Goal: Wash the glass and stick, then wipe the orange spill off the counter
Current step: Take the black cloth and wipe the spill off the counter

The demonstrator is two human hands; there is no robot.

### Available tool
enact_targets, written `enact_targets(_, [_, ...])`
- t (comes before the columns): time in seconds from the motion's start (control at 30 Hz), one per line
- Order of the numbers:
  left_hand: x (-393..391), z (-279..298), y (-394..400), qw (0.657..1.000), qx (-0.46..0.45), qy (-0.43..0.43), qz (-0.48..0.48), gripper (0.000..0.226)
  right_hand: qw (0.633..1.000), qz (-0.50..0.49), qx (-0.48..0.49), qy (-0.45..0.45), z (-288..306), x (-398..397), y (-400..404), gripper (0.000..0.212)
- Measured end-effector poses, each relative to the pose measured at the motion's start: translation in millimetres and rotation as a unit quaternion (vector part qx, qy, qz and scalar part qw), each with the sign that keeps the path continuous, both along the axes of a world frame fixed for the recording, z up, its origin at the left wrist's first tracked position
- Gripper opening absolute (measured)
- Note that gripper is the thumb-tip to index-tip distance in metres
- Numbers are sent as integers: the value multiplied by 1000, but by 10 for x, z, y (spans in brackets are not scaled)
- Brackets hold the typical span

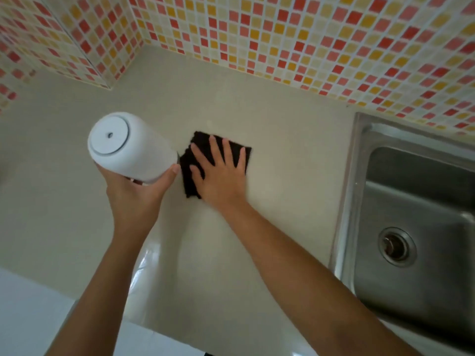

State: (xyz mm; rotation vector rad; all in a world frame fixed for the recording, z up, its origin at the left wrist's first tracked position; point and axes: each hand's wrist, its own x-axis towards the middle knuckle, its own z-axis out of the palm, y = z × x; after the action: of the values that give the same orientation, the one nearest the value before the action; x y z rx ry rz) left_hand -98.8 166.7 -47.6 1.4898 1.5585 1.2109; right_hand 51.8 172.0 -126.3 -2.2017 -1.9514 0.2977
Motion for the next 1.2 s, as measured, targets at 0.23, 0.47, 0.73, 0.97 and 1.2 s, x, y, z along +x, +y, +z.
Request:
enact_targets(0.23, [102,-159,-64,999,-14,0,-46,92,973,-225,-27,-53,-25,1970,-240,54])
enact_targets(0.47, [115,-97,-46,999,-10,-6,-32,94,967,-252,-19,-31,-28,710,-175,54])
enact_targets(0.73, [-18,-42,24,999,0,19,-35,96,998,52,27,28,-29,-284,-1366,50])
enact_targets(0.97, [-34,-52,-156,999,-5,8,-33,96,975,-211,-36,-63,-36,1352,-1021,54])
enact_targets(1.2, [-91,4,-275,1000,4,22,-14,95,999,12,-28,12,82,-916,-1341,52])
